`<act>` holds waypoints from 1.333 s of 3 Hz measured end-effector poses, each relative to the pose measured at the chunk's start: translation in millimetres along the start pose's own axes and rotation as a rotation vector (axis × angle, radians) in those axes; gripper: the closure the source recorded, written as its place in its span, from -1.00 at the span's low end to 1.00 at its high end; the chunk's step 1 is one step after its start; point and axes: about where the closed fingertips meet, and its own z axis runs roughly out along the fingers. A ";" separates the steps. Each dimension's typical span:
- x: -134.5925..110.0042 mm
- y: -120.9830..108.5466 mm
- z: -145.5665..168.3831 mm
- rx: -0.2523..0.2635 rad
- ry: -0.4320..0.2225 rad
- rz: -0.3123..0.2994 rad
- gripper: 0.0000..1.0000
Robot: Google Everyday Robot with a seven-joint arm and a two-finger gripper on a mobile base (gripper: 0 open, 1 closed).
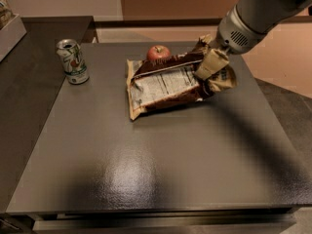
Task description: Pick brown chip bag
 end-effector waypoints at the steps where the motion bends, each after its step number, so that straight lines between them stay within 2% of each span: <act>1: -9.9 -1.8 -30.3 0.026 -0.036 -0.046 1.00; 3: -29.5 -10.9 -83.9 0.058 -0.105 -0.130 1.00; 4: -36.5 -10.4 -98.9 0.056 -0.135 -0.166 1.00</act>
Offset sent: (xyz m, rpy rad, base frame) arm -0.0101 -0.0161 0.0999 0.0349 -0.1623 0.1062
